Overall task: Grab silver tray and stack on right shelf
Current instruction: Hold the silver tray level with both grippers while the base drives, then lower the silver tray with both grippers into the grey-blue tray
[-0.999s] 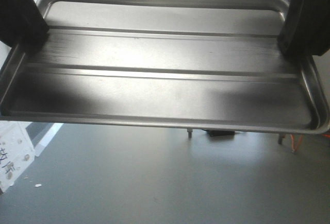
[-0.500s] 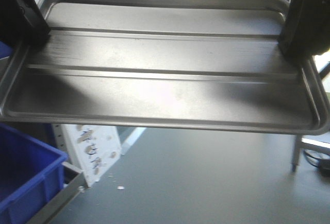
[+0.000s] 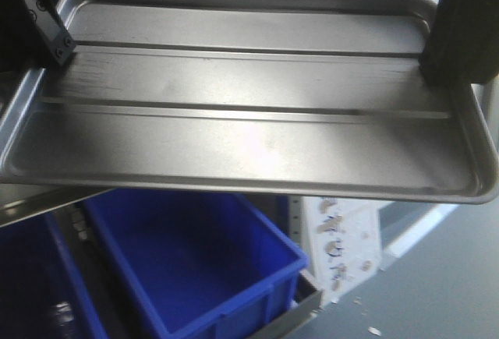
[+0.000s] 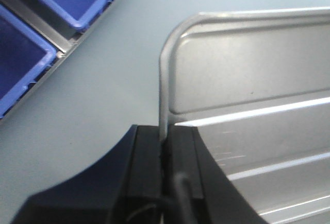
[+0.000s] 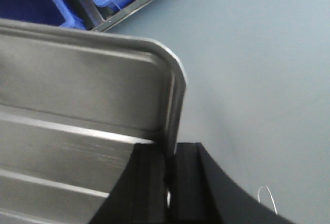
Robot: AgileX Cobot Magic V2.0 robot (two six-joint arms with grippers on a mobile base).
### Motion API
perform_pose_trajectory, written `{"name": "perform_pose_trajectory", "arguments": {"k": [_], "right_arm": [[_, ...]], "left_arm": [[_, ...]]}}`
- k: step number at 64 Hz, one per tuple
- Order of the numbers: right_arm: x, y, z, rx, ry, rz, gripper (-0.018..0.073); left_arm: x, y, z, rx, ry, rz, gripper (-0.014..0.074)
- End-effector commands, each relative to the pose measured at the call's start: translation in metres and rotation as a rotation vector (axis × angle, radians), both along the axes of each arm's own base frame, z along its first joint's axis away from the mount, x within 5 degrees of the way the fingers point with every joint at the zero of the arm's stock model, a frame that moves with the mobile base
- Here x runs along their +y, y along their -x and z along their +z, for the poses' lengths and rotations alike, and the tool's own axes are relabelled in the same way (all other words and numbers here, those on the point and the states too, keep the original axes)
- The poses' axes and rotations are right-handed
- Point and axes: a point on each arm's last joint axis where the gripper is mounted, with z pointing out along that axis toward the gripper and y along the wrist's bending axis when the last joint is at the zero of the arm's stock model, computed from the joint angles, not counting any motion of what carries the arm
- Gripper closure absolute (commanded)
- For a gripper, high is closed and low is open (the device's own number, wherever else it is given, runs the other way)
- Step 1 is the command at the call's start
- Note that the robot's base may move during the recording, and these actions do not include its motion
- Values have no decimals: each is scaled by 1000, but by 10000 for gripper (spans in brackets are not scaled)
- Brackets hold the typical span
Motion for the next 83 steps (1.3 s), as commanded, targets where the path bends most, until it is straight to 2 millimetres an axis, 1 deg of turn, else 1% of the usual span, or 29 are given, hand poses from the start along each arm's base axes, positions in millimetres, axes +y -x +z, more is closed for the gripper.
{"name": "perform_pose_trajectory", "arguments": {"k": [1,83], "right_arm": [[-3,-1,17,-85,-24,19,503],[-3,-1,17,-85,-24,19,503]], "left_arm": [[1,2,19,-77,46,-10,689],[1,2,19,-77,46,-10,689]]}}
